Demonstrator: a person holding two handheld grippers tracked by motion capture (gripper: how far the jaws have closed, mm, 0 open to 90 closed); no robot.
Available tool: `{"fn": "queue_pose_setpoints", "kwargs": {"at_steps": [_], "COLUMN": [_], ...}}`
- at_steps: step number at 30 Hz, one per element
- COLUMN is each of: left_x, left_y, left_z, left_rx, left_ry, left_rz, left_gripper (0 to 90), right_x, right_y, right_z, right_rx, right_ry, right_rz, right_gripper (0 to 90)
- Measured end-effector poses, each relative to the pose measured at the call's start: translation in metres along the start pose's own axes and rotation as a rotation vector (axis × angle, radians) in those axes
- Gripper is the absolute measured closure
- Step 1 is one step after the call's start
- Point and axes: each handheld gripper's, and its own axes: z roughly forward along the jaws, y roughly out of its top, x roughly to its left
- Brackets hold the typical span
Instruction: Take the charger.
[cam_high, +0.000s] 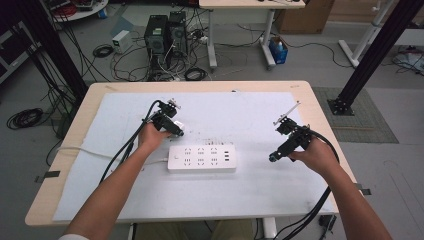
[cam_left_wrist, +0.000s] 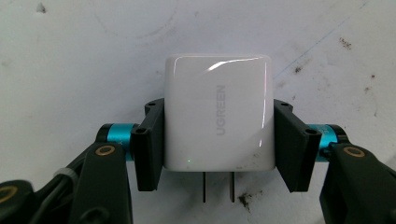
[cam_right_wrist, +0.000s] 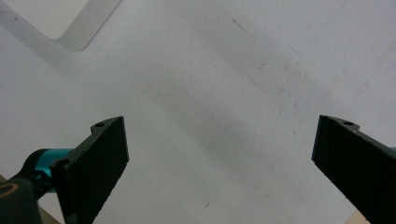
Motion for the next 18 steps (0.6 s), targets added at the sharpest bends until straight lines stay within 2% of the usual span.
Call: {"fn": "queue_pose_setpoints", "kwargs": {"at_steps": [4,6,10,15,18], "left_x": [0.001,0.003,0.005,0.009,0.009], "left_y": [-0.001,-0.001,-0.001,-0.003,-0.005], "left_z": [-0.003,-0.006,-0.016,-0.033,-0.046], "left_rx": [-0.017,-0.029,-0.059,-0.086,-0.1], "left_ry": [-0.002,-0.019,-0.028,-0.064,-0.074], "left_rz": [0.005,0.005,0.021,0.067,0.111], "left_gripper": [42.7,42.7,42.6,42.6,42.6], "right_x": [0.0,0.0,-0.001,0.0,0.0], "right_y": [0.0,-0.001,-0.001,-0.001,-0.002], "right_z": [0.0,0.0,-0.001,-0.002,-0.002], "right_rx": [-0.001,-0.003,-0.005,-0.013,-0.021], "right_ry": [0.0,-0.002,-0.005,-0.015,-0.023], "right_rz": [-0.003,-0.003,0.005,-0.001,0.011], "right_gripper": [3.2,3.2,3.2,3.2,3.2]}}
